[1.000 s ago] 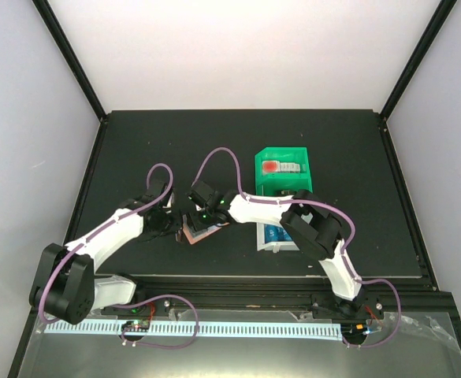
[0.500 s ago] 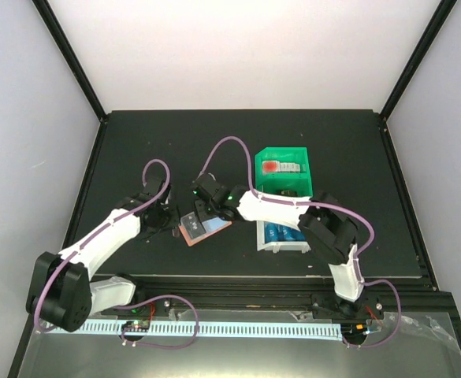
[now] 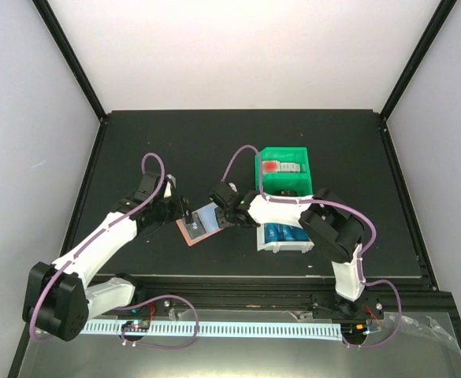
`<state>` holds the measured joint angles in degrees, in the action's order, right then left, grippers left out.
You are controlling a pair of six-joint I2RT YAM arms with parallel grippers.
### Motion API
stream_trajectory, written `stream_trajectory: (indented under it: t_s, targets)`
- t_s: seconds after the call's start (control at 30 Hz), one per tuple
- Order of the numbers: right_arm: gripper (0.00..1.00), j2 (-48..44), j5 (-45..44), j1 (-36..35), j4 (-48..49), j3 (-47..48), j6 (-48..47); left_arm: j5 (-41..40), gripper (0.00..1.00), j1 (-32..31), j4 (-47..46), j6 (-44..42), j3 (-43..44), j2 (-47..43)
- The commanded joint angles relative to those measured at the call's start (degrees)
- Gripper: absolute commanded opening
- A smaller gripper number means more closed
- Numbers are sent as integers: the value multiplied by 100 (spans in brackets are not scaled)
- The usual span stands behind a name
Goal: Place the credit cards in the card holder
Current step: Insert the credit card into the card holder.
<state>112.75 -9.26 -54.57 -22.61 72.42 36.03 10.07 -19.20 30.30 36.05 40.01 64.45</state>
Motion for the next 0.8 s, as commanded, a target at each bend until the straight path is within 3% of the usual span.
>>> stream_trajectory:
  t_s: [0.0, 0.5, 0.77]
  targets:
    - [45, -143, 267, -5, 210, -278, 96, 436, 2, -13, -778, 378, -184, -2]
    - [24, -578, 1132, -34, 625, -1264, 1047, 759, 2, -13, -1300, 707, -749, 47]
    - [21, -608, 1353, -182, 706, -1398, 1252, 1182, 2, -9, -1771, 742, -1181, 49]
